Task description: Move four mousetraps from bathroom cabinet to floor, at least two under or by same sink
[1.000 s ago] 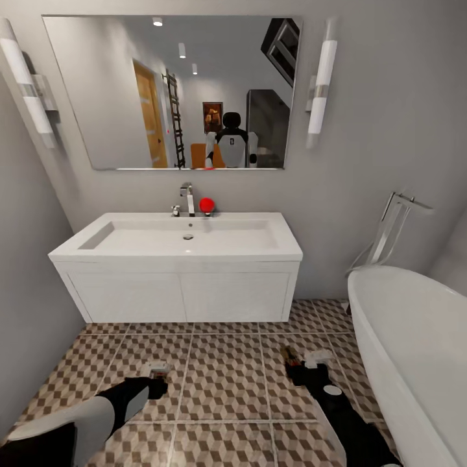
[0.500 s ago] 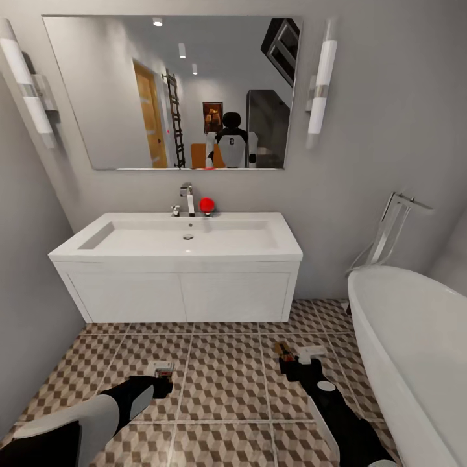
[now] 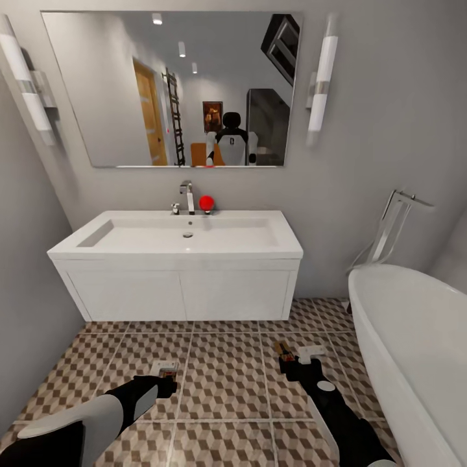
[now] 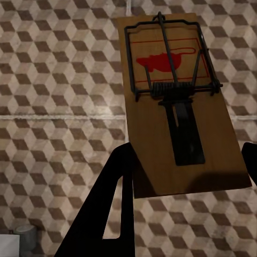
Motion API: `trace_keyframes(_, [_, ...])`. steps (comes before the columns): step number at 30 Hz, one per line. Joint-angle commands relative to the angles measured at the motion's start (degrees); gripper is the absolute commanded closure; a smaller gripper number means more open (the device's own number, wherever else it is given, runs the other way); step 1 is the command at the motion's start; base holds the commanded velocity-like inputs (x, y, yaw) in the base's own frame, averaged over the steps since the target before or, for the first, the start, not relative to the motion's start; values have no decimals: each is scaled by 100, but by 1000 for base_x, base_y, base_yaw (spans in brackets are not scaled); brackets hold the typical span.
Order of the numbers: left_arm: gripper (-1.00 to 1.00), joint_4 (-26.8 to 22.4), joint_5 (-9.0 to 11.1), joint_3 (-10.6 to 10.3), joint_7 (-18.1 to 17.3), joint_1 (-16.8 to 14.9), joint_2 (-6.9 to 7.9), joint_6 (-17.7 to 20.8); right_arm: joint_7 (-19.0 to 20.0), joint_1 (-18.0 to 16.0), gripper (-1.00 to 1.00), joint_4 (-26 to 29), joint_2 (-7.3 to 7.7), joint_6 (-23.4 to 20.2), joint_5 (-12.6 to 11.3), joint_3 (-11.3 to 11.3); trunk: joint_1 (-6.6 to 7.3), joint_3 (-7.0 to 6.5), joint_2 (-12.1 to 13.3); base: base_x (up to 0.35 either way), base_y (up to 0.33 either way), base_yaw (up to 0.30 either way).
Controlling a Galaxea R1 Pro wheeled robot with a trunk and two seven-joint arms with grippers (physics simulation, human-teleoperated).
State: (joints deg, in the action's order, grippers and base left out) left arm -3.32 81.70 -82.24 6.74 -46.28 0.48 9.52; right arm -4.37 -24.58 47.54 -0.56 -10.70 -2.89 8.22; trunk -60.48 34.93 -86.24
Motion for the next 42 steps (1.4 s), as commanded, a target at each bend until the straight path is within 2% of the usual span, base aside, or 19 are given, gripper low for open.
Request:
trace_keyframes(1, [100, -20, 39, -41, 38, -4, 5, 15, -46, -3, 100, 9, 3, -29, -45, 23, -22, 24, -45, 0, 0, 0])
trace_keyframes(8, [100, -20, 39, -46, 38, -4, 5, 3, -39, -2, 100, 9, -10, -23, -45, 37, -176, 149, -325, 0, 0, 0])
trace_keyframes(11, [100, -25, 33, -48, 33, -4, 0, -27, -32, -2, 100, 9, -19, -16, -45, 44, -176, 149, -325, 0, 0, 0])
trace_keyframes(13, [100, -27, 13, -55, 27, -4, -2, -158, -30, -3, 100, 9, -22, -12, -45, 46, -176, 149, -325, 0, 0, 0])
trace_keyframes(15, [100, -26, 1, -65, 19, -4, 1, -449, -29, -3, 100, 9, -23, 37, -45, 47, -176, 149, -325, 0, 0, 0])
trace_keyframes(16, [100, -24, -4, -73, 20, -4, 2, -756, -29, -3, 100, 9, -23, 122, -45, 46, -176, 149, -325, 0, 0, 0])
trace_keyframes(17, [100, -14, -11, -91, 24, -4, 10, -1373, -29, -3, 100, 9, -23, 323, -45, 43, -176, 149, -325, 0, 0, 0])
trace_keyframes(18, [100, -6, -14, -107, 26, -4, 22, -1788, -29, -3, 100, 8, -23, 453, -45, 41, -176, 149, -325, 0, 0, 0])
trace_keyframes(19, [100, -6, -15, -116, 27, -4, 33, -1997, -29, -3, 100, 6, -23, 510, -45, 41, -176, 149, -325, 0, 0, 0])
trace_keyframes(20, [100, 0, -20, -165, 28, -4, 69, -2727, -29, -3, 100, -2, -23, 653, -45, 40, -176, 149, -325, 0, 0, 0])
trace_keyframes(23, [100, 2, -20, -364, 29, -4, 110, -3590, -29, -3, 100, -9, -11, 732, -45, 39, -176, 149, -325, 0, 0, 0])
trace_keyframes(27, [100, -7, -19, -521, 29, 5, 198, -4247, -29, -3, 100, -29, -4, 749, -45, 39, -176, 149, -325, 0, 0, 0])
trace_keyframes(31, [100, -14, -16, -555, 29, 22, 215, -4440, -29, -3, 100, -35, 5, 752, -45, 39, -176, 149, -325, 0, 0, 0])
trace_keyframes(42, [100, -12, -14, -564, 29, 31, 216, -4468, -29, -3, 100, -35, 12, 755, -45, 39, -176, 149, -325, 0, 0, 0])
